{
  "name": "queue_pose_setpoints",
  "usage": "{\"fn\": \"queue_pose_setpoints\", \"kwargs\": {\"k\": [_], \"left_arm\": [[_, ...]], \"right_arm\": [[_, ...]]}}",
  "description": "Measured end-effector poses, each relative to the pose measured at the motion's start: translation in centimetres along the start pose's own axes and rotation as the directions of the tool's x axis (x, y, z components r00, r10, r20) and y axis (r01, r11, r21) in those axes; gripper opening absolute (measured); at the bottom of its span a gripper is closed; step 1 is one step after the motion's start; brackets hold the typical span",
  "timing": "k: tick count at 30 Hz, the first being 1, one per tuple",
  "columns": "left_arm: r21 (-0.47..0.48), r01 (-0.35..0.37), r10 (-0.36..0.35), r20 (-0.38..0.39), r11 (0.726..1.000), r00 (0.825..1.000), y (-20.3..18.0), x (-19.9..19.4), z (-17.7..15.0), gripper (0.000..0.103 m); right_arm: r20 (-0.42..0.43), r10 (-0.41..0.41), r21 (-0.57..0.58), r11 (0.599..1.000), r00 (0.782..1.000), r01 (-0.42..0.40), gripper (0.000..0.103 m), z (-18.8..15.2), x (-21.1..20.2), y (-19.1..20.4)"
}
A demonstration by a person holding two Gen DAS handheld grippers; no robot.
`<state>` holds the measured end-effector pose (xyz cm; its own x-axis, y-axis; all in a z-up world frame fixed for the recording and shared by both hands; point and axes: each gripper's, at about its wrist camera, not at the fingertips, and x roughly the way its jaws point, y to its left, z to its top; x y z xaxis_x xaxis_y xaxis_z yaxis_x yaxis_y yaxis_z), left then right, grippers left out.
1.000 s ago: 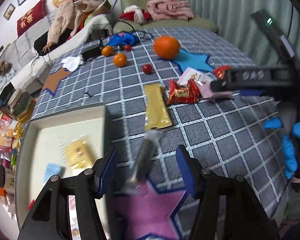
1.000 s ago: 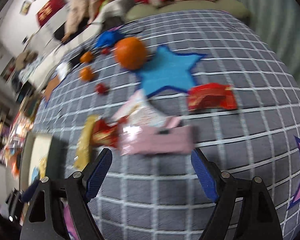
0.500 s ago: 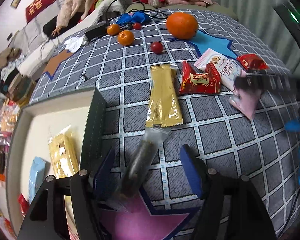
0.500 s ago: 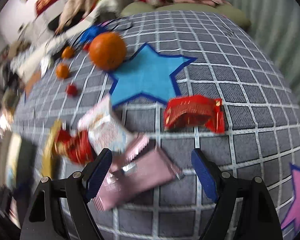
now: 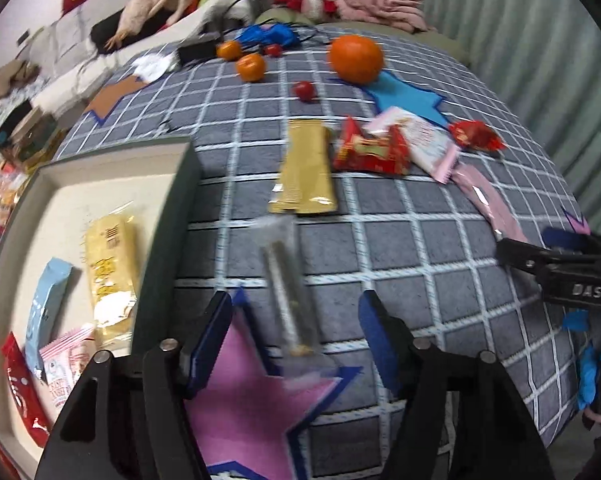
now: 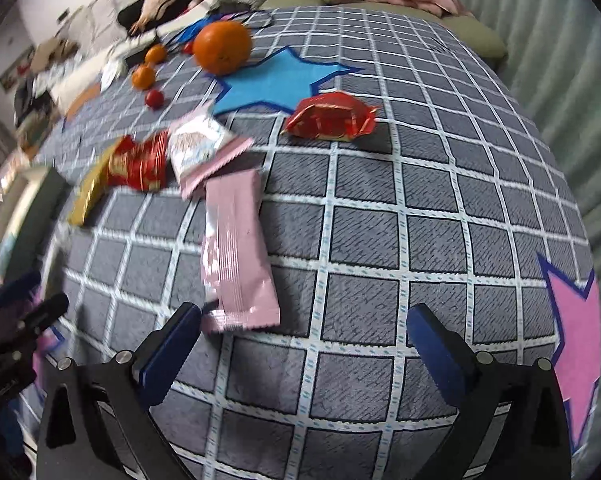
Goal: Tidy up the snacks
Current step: 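Grasp the clear stick packet with the left gripper while the right grasps the pink bar packet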
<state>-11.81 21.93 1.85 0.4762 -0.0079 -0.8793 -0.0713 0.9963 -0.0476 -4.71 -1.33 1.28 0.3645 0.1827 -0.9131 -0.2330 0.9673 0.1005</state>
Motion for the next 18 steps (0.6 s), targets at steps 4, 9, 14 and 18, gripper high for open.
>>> {"fn": "queue_pose_setpoints", "kwargs": {"k": [4,9,14,18], "left_arm": [[0.016,-0.032,0.033,-0.022,0.999,0.999,-0.2,1.0,0.7,0.075],[0.021,-0.03,0.031,-0.012,0.999,0.999,-1.2,1.3,1.0,0.067],[0.051,-0.002,0.002,-0.001,0.999,1.0,-2.5,0.3,-0.4,0.02],[0.066,0.059,-0.059,0.006,0.996,0.998,-4.2,-1.2,-3.1,0.019]], "right_arm": [[0.004,0.013,-0.042,0.999,1.0,-0.013,0.103,1.8,1.0,2.1],[0.043,-0.026,-0.146,0.989,0.999,0.032,0.058,2.7,1.4,4.6],[0.034,0.028,-0.138,0.99,0.999,-0.023,0.032,1.2,0.1,3.5],[0.031,0.041,-0.117,0.992,0.999,-0.037,0.032,-1.8,-1.5,2.1]]}}
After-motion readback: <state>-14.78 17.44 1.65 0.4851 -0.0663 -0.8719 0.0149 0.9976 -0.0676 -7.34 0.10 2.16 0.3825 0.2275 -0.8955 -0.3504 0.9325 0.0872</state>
